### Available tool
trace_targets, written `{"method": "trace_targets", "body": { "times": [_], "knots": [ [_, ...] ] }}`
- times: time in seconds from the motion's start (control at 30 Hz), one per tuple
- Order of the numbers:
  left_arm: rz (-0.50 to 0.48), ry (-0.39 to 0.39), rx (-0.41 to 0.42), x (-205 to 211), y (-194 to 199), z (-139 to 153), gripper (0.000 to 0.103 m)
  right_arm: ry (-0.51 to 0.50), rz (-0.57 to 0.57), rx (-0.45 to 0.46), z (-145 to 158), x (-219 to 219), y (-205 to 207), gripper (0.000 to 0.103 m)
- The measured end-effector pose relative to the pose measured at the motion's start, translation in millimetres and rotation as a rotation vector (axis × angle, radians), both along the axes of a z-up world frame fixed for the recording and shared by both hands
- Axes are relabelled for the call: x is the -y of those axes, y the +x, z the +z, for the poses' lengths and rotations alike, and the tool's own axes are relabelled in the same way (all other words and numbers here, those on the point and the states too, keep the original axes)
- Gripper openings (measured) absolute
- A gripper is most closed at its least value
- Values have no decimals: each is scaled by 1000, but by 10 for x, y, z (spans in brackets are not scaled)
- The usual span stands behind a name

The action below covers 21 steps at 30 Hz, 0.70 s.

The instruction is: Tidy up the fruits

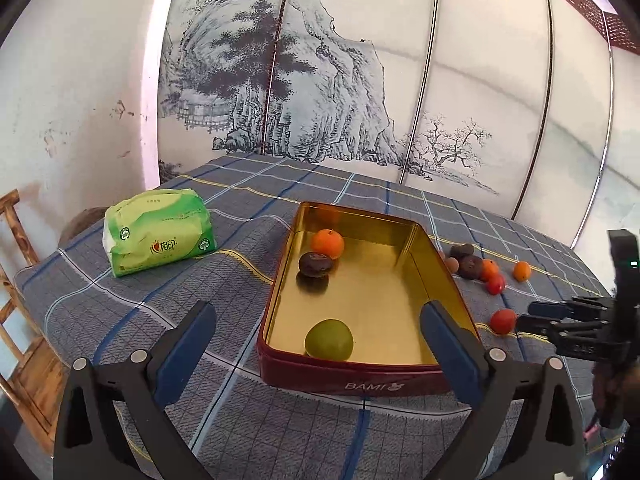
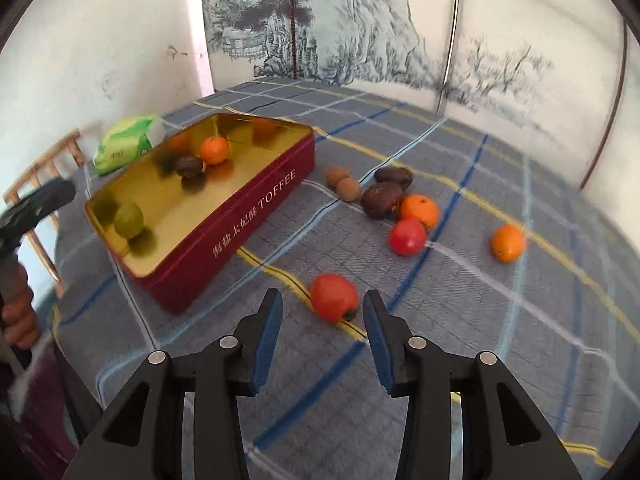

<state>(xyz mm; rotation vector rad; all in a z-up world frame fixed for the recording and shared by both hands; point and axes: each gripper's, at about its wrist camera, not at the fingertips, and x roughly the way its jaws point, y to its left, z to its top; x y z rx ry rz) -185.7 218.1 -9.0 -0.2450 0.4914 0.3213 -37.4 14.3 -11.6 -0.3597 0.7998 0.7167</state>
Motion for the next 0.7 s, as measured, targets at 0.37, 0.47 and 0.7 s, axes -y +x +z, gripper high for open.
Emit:
{"method": "trace_targets", "body": {
  "times": [0.37,0.47,0.7],
  "knots": [
    [-22,-18,-33,71,61,-46,101,-53,-27,-83,-322,-92,399,33],
    [-21,-10,-32,78,51,-19,101,-42,-31,-92,-266,-108,378,33],
    [-4,18,-20,81,-44,93,101,122,145,-54,428,-646,148,33]
  ]
}}
